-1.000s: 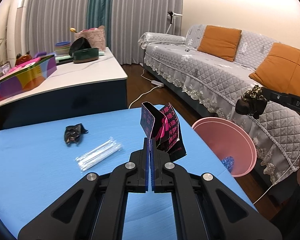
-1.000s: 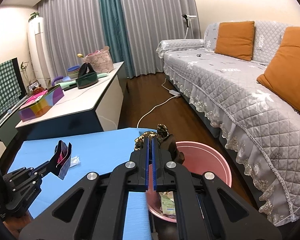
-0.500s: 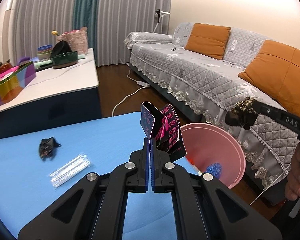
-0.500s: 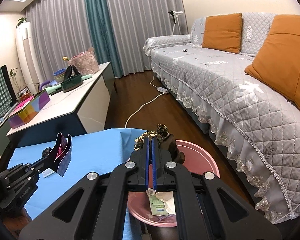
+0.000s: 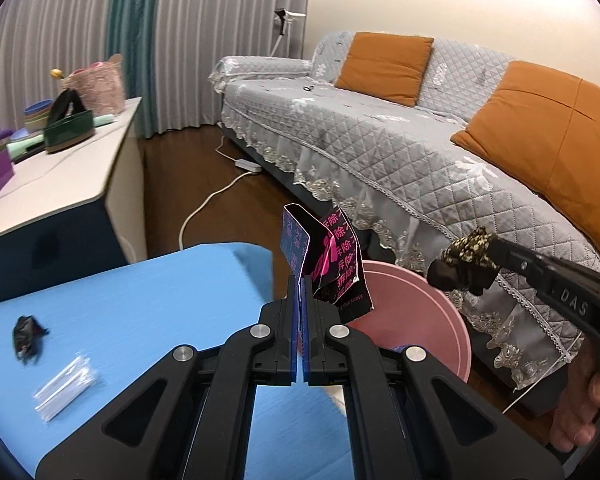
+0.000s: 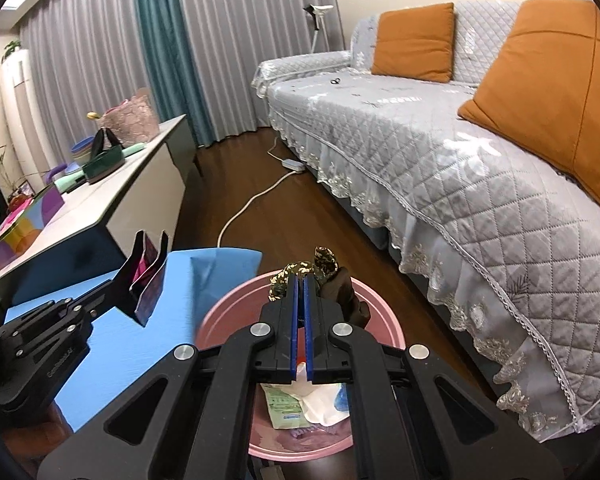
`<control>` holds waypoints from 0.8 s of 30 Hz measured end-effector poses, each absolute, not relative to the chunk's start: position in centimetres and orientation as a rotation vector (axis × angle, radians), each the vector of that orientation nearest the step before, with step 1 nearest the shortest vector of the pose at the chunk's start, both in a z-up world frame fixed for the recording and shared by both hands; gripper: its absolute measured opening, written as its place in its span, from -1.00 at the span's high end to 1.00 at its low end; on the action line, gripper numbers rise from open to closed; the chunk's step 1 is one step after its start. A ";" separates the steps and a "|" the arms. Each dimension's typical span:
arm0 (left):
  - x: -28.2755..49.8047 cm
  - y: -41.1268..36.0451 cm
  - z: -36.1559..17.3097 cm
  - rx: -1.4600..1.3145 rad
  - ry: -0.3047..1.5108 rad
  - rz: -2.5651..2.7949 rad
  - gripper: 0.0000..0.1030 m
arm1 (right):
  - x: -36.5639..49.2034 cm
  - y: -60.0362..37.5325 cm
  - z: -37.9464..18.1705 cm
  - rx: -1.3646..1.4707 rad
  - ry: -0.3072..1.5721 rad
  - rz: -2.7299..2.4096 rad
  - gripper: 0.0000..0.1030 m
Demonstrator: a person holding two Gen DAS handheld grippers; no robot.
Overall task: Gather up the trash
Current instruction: 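Open the right tool over the pink basin while the left tool opens to drop its packet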
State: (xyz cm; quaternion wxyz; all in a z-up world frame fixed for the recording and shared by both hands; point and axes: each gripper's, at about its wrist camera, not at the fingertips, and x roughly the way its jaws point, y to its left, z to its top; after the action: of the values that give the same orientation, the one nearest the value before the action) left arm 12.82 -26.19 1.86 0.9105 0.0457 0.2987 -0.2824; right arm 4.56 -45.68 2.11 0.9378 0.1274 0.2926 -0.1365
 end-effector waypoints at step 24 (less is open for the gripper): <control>11.1 -21.1 3.8 0.048 0.641 -0.563 0.31 | 4.7 -44.2 1.9 0.240 0.629 -0.363 0.21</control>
State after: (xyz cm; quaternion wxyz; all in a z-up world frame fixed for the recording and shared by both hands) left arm 11.07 -21.09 3.83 0.9101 0.0231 0.3110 -0.2730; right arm 4.67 -44.17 1.93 0.9277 0.1173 0.3069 -0.1771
